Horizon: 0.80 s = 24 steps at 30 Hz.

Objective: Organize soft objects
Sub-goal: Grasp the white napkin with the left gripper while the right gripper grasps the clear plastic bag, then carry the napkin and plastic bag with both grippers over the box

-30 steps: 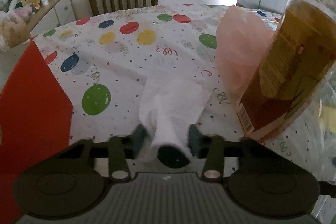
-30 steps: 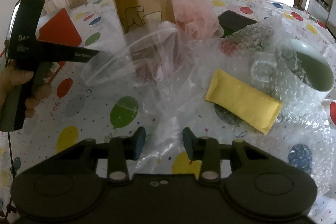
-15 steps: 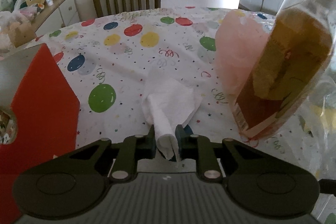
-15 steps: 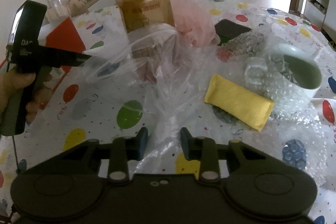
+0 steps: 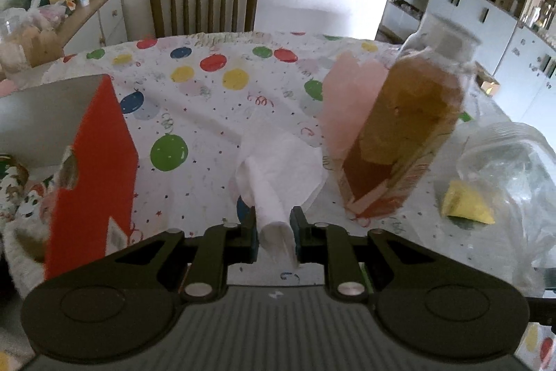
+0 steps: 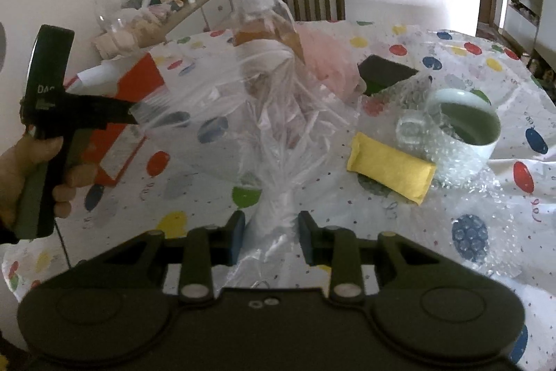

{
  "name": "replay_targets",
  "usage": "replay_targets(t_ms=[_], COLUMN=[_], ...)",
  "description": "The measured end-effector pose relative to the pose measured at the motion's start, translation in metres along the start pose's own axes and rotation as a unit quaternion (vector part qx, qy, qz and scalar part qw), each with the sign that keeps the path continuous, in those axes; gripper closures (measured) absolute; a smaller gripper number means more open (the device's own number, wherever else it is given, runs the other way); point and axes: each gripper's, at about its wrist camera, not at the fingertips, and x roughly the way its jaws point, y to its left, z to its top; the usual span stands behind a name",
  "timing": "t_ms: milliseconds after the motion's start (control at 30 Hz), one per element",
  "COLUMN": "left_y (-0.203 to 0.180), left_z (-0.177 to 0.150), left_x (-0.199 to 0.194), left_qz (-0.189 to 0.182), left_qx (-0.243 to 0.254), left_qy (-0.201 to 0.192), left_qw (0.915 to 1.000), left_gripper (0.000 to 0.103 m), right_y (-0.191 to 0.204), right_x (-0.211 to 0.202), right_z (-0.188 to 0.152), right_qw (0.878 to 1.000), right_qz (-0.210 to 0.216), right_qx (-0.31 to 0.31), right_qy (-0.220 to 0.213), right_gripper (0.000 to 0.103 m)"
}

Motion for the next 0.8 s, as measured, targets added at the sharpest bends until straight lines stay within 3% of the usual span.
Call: replay_targets(t_ms=[400, 800], left_y=[0.002, 0.039], left_z=[-0.004, -0.001], left_x=[-0.062, -0.121], left_qz=[-0.008, 0.006], left_qx=[0.005, -0.029], left_qy=[-0.031, -0.064], left_qw=[0.9995, 0.9975], left_gripper=[0.085, 0.085], right_y=[0.038, 0.099], right_x=[-0.033, -0.031], right_z=[0.014, 0.052], right_qw=[0.999, 0.994], right_qz=[0.028, 0.058], right_qx=[-0.025, -0.081], right_qy=[-0.020, -0.044], right_gripper=[0.071, 0.072])
